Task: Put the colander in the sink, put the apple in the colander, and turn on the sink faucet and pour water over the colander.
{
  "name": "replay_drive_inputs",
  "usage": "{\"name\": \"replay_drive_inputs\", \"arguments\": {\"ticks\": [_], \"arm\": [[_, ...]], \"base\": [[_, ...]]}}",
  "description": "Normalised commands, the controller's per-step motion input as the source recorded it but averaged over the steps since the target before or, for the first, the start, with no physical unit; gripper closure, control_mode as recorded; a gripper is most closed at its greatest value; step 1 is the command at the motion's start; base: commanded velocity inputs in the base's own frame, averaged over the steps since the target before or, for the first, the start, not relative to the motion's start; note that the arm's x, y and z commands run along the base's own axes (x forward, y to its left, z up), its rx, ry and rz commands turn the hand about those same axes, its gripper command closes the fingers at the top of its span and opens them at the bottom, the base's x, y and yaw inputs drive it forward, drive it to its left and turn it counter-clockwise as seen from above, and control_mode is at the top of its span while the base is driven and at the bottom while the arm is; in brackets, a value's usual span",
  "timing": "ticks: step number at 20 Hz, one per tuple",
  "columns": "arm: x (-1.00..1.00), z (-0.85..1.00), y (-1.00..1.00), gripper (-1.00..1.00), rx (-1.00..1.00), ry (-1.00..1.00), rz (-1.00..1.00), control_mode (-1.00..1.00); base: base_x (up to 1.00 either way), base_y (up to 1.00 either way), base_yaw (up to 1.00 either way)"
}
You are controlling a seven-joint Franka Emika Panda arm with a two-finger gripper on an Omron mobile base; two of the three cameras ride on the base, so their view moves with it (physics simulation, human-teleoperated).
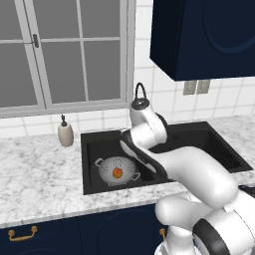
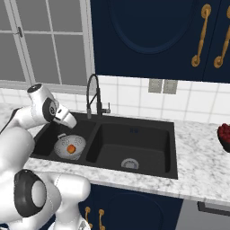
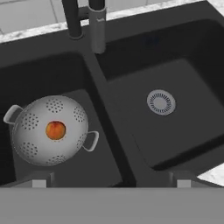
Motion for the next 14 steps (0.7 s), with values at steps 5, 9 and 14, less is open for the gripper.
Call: {"name": "replay_drive_inputs", "arguments": {"ticks": [5, 9, 14], "arm": [[-0.04, 0.73, -0.39, -1.00, -0.02, -0.04, 0.12, -1.00], [0.00, 0.57, -0.42, -1.00, -0.04, -0.09, 0.15, -1.00], [0.12, 0.33, -0.36, -1.00, -0.02, -0.06, 0.07, -1.00]], "base": [[0.00, 0.00, 0.00], [0.00, 0.00, 0.00], [0.00, 0.00, 0.00]]}}
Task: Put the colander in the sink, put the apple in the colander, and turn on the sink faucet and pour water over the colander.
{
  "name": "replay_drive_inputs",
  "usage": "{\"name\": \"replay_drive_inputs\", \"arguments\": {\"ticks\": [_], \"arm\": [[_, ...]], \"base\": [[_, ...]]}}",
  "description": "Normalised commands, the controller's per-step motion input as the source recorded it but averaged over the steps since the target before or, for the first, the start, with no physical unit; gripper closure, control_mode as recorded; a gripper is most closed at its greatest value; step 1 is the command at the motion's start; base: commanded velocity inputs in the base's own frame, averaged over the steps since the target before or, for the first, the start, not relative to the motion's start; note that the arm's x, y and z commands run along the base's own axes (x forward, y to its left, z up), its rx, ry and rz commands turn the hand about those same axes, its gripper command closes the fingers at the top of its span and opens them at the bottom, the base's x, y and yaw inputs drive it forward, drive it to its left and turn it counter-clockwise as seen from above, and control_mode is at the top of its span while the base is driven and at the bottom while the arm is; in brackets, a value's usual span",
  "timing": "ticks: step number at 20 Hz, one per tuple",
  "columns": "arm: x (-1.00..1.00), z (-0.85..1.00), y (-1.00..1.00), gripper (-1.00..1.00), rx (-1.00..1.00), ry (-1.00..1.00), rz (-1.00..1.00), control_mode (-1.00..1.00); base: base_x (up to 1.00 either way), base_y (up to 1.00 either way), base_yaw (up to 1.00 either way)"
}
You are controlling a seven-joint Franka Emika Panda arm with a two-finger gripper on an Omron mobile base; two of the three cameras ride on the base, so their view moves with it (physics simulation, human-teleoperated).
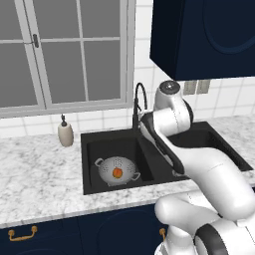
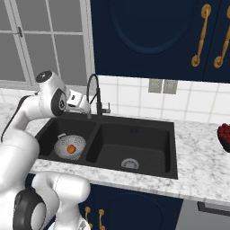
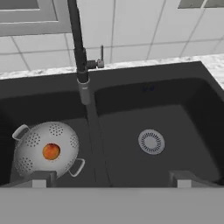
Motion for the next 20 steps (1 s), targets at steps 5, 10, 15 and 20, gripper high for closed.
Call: {"name": "replay_drive_inputs", "arguments": {"ticks": [5, 10, 15, 20], "arm": [[0.41, 0.02, -0.05, -1.00, 0.00, 0.00, 0.04, -1.00], [0.39, 0.00, 0.00, -1.00, 0.00, 0.00, 0.00, -1.00], [0.46, -0.02, 0.00, -1.00, 0.00, 0.00, 0.00, -1.00], [0.41, -0.19, 0.03, -1.00, 0.03, 0.01, 0.00, -1.00]], "base": [[0.00, 0.00, 0.00], [0.00, 0.00, 0.00], [0.00, 0.00, 0.00], [0.00, 0.00, 0.00]]}}
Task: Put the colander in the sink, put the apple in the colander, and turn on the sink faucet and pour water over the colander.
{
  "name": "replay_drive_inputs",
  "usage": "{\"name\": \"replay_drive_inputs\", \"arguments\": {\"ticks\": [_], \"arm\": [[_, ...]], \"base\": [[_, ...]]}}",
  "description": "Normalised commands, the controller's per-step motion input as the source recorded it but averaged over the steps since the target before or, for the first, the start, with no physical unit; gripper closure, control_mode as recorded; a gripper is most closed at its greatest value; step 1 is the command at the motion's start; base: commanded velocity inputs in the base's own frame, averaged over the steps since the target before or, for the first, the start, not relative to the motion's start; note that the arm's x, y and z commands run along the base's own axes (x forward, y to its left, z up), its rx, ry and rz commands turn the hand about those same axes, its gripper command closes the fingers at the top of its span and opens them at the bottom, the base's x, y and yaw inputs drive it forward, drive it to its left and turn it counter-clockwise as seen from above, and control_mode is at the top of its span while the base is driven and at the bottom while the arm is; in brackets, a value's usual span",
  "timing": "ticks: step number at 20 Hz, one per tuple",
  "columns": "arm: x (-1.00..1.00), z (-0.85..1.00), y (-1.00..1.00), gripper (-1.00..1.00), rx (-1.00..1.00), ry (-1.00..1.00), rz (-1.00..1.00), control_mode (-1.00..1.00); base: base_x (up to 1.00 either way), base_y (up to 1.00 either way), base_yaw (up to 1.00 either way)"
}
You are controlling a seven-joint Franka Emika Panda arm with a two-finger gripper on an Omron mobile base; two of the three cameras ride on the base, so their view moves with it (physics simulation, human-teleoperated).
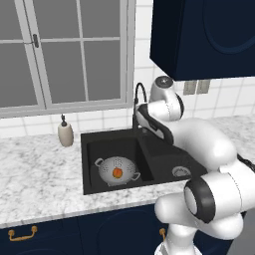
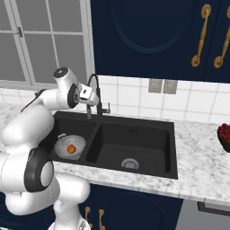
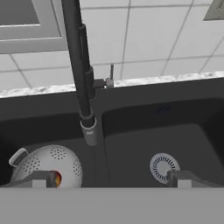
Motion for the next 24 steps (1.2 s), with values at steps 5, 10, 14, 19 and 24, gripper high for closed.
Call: {"name": "replay_drive_inputs", "arguments": {"ticks": [5, 10, 14, 19, 24], "arm": [[0.37, -0.22, 0.00, -1.00, 0.00, 0.00, 0.00, -1.00], [0.40, -0.21, 0.03, -1.00, 0.00, 0.00, 0.00, -1.00], [0.34, -0.15, 0.03, -1.00, 0.01, 0.00, 0.00, -1.00], [0.35, -0.18, 0.04, -1.00, 0.01, 0.00, -0.03, -1.00], [0.34, -0.21, 0.07, -1.00, 0.01, 0.00, -0.05, -1.00]], "base": [[0.00, 0.00, 0.00], [0.00, 0.00, 0.00], [0.00, 0.00, 0.00], [0.00, 0.00, 0.00], [0.00, 0.00, 0.00]]}}
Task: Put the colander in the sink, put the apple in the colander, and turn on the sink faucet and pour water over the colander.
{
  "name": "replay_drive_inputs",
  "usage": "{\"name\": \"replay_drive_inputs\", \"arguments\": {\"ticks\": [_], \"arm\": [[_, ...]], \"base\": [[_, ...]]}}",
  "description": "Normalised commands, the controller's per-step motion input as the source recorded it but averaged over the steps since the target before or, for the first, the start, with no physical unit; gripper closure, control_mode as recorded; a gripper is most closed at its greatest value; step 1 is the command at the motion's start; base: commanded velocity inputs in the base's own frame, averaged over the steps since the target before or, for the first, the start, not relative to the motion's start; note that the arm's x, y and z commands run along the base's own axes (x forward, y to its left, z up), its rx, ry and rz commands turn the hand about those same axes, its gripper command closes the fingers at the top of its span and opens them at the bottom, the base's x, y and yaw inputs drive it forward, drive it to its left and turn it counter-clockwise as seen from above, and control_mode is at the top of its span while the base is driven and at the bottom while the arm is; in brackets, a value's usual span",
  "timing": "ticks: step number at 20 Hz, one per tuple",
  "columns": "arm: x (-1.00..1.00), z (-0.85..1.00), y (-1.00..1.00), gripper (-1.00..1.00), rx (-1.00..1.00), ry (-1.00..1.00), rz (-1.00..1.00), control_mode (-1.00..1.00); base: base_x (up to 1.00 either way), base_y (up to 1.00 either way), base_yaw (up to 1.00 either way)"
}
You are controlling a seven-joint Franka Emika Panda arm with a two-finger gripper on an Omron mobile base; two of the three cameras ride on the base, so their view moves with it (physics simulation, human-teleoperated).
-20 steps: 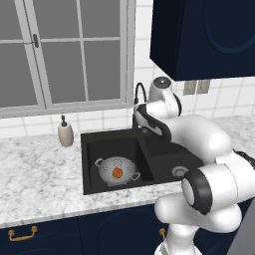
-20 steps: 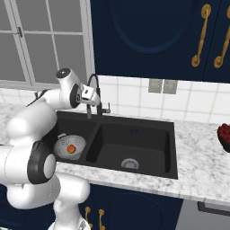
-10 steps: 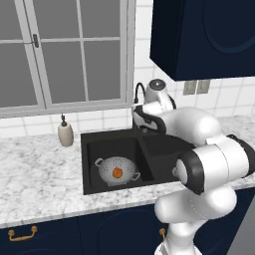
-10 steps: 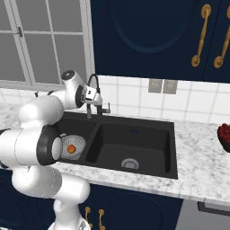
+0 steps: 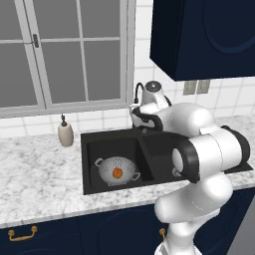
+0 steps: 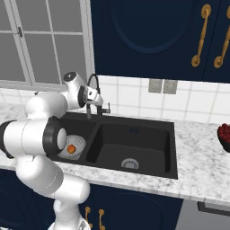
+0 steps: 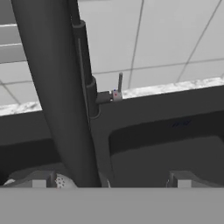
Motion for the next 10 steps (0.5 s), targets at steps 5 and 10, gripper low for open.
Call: {"name": "replay_drive_inputs", "arguments": {"ticks": [5, 10], "arm": [[0.38, -0.16, 0.11, -1.00, 0.01, -0.01, -0.05, -1.00], [0.36, -0.21, 0.03, -1.00, 0.00, 0.00, -0.02, -1.00]], "base": [[0.00, 0.00, 0.00], [0.00, 0.00, 0.00]]}}
